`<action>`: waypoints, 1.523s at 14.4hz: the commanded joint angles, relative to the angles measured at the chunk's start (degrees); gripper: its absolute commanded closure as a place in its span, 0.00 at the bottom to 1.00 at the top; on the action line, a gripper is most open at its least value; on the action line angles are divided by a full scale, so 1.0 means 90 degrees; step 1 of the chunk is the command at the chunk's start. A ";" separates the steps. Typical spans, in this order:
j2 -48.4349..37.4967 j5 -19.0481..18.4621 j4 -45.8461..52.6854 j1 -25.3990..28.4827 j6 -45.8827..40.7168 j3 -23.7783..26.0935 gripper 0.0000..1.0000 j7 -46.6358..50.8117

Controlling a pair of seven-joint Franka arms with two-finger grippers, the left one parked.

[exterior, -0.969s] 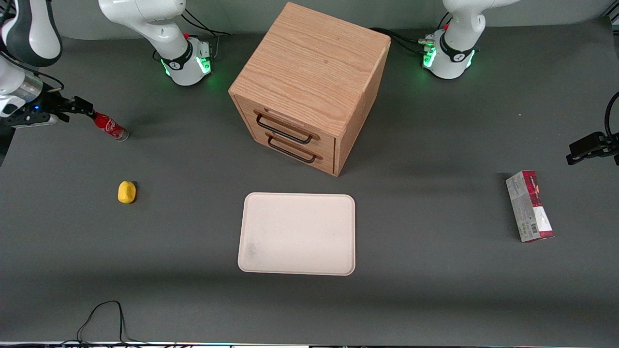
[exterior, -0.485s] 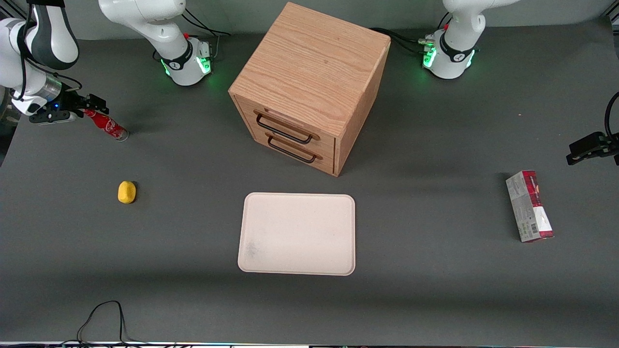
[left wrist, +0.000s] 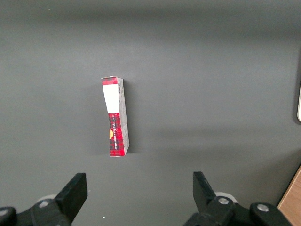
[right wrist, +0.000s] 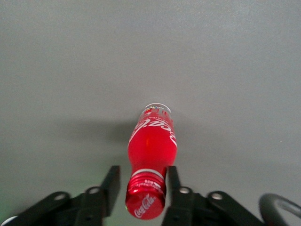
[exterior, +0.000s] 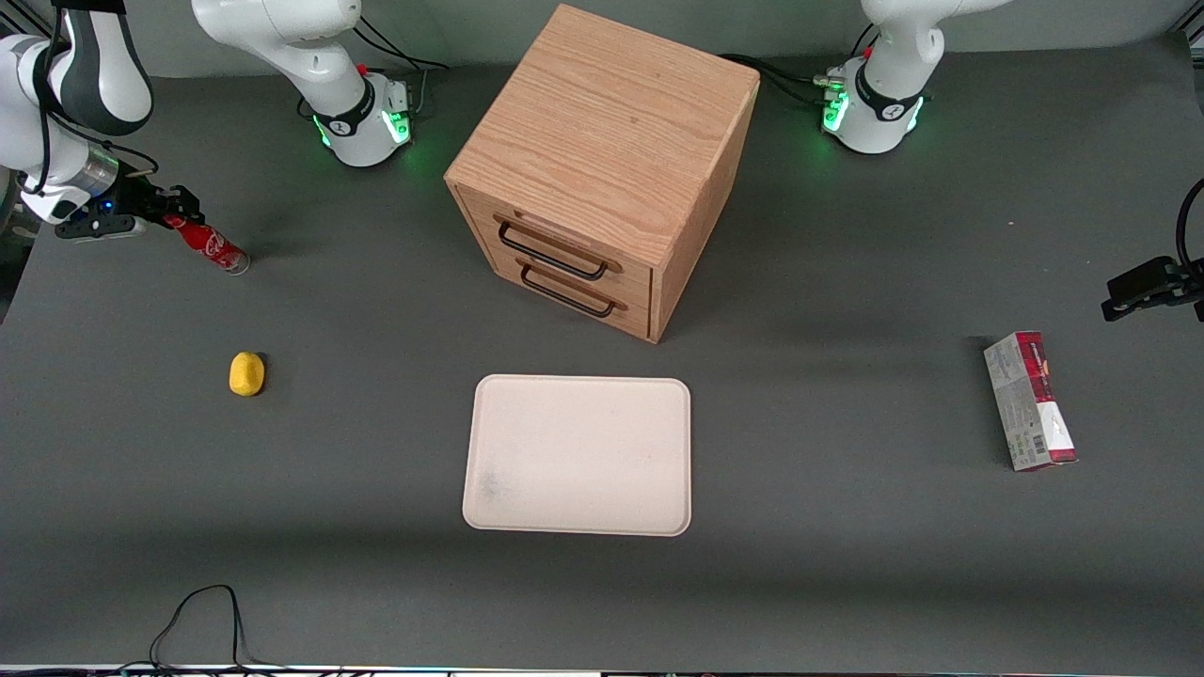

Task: Place coke bottle on tray
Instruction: 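Lift the bottle and carry it past the yellow lemon toward the tray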

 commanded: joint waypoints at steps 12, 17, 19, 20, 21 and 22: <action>0.0358 0.1685 0.2239 0.0175 -0.2255 0.2378 0.99 0.0770; 0.1764 0.2538 0.5148 0.0175 -0.3935 0.3620 0.99 0.1326; 0.2233 0.2538 0.6262 0.0165 -0.4395 0.4166 0.99 0.1736; 0.2477 0.2548 0.6770 0.0165 -0.4523 0.4411 0.99 0.1873; 0.2730 0.2625 0.7278 0.0204 -0.4631 0.4577 0.99 0.1991; 0.3023 0.2752 0.7805 0.0224 -0.4757 0.4744 0.99 0.2156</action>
